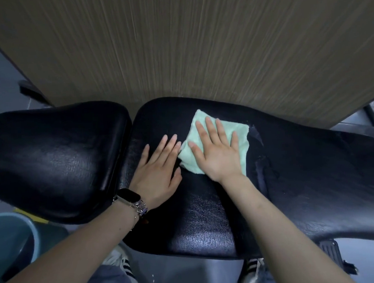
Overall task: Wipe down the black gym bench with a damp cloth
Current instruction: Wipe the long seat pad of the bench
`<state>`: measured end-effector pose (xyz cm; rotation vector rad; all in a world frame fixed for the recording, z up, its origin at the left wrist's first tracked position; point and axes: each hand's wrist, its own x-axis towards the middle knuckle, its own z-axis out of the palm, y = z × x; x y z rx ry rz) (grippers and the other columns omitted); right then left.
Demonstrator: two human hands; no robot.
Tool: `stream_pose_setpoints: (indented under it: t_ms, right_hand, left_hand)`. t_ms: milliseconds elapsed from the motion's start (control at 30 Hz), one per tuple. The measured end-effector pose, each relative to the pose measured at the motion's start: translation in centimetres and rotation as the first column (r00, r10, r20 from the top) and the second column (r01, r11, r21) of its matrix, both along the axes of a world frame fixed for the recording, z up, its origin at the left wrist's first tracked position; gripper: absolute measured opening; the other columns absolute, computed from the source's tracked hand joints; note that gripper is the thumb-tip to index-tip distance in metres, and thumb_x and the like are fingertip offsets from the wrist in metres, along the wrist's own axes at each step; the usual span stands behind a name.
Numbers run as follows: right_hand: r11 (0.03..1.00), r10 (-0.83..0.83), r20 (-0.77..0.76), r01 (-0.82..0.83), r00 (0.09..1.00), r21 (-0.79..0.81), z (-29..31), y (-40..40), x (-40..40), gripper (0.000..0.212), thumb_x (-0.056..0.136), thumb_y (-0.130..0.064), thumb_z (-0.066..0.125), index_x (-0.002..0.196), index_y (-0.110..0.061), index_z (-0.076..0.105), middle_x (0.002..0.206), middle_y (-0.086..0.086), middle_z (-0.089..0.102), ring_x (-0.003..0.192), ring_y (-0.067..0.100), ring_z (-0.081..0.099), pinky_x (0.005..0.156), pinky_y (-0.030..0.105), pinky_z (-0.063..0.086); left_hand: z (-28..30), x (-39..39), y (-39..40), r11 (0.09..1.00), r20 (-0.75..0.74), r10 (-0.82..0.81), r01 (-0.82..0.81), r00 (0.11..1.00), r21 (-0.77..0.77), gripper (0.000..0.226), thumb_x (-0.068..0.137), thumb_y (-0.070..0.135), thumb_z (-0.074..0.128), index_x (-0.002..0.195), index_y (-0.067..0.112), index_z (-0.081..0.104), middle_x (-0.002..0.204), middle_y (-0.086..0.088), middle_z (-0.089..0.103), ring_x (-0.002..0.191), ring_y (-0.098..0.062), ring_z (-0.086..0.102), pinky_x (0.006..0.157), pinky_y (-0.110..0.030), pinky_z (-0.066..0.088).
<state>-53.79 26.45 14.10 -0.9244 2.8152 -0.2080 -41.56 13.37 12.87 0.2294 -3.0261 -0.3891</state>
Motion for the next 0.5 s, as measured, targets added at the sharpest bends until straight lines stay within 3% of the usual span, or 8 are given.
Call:
stream_pose_setpoints:
  t_ms: [200,500]
  right_hand:
    - [0.999,-0.034,0.023,0.034,0.999,-0.002,-0.1,-2.8,-4.5,0.062,0.098,-0.057,0.015,0.153,-0.032,0.001,0.161,-0.007,-0.008,0.146,0.015,-0.016,0.115,0.052,-0.009]
    - [0.999,-0.052,0.078,0.051,0.996,0.007,0.6,-3.5,-6.2,0.062,0.098,-0.057,0.016,0.153,-0.031,-0.001,0.161,-0.006,-0.009,0.146,0.016,-0.017,0.114,0.052,-0.011]
  left_hand:
    - [-0.2,-0.1,0.1,1.000,-0.012,0.008,-0.008,1.000,-0.028,0.063,0.091,0.039,0.023,0.147,0.011,0.028,0.156,-0.001,0.020,0.144,-0.014,0.009,0.114,-0.049,0.013]
    - [-0.1,0.0,0.1,1.000,-0.008,0.005,-0.006,1.000,-0.015,0.064,0.091,0.039,0.022,0.148,0.012,0.026,0.157,0.000,0.016,0.145,-0.014,0.007,0.115,-0.048,0.010]
